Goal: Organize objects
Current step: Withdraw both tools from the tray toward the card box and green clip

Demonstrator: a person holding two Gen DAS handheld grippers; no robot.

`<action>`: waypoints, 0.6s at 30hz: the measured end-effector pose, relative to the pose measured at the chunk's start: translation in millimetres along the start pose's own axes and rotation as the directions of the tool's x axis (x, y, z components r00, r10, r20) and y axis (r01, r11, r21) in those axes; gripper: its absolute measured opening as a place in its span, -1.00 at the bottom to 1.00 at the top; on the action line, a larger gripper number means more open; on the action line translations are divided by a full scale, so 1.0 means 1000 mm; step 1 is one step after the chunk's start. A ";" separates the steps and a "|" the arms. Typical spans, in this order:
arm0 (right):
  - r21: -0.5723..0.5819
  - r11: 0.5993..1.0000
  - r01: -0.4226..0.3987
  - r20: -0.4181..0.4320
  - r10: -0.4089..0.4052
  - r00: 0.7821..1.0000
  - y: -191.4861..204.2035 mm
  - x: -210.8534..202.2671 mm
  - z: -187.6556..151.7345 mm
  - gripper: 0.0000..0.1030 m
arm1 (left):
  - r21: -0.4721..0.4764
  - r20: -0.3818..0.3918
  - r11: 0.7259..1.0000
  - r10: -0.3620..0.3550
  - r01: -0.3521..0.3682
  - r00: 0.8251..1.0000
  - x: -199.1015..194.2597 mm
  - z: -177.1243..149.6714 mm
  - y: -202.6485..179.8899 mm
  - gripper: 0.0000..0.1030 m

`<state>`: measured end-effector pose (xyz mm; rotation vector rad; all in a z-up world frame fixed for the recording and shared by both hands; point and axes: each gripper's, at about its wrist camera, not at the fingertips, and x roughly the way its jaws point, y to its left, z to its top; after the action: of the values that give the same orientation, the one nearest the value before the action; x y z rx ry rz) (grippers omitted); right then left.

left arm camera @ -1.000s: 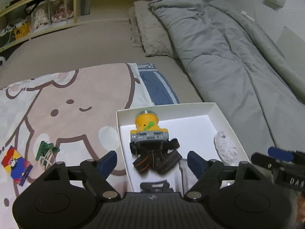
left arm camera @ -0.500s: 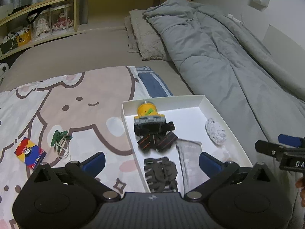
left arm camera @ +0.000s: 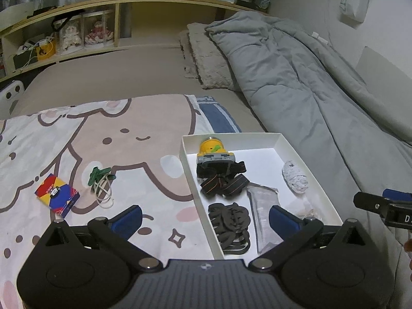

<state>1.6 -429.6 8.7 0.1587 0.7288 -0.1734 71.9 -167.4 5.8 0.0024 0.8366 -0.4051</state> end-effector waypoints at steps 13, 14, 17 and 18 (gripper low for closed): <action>0.001 1.000 -0.014 0.004 0.014 1.000 0.019 0.003 -0.007 1.00 | -0.024 0.028 0.999 0.025 -0.025 0.999 -0.007 -0.005 0.031 1.00; -0.002 1.000 -0.017 0.005 0.017 1.000 0.022 0.004 -0.007 1.00 | -0.035 0.029 0.999 0.033 -0.032 0.999 -0.008 -0.006 0.037 1.00; -0.005 1.000 -0.031 0.009 0.031 0.999 0.032 0.009 -0.005 1.00 | -0.062 0.030 0.996 0.072 -0.070 0.997 -0.010 -0.007 0.055 1.00; -0.005 0.999 -0.038 0.009 0.038 0.999 0.036 0.011 -0.004 1.00 | -0.066 0.032 0.994 0.087 -0.085 0.996 -0.011 -0.007 0.061 1.00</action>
<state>14.9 -394.8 1.0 0.1671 0.7168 -0.1362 81.6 -106.2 -0.5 -0.0283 0.8120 -0.2959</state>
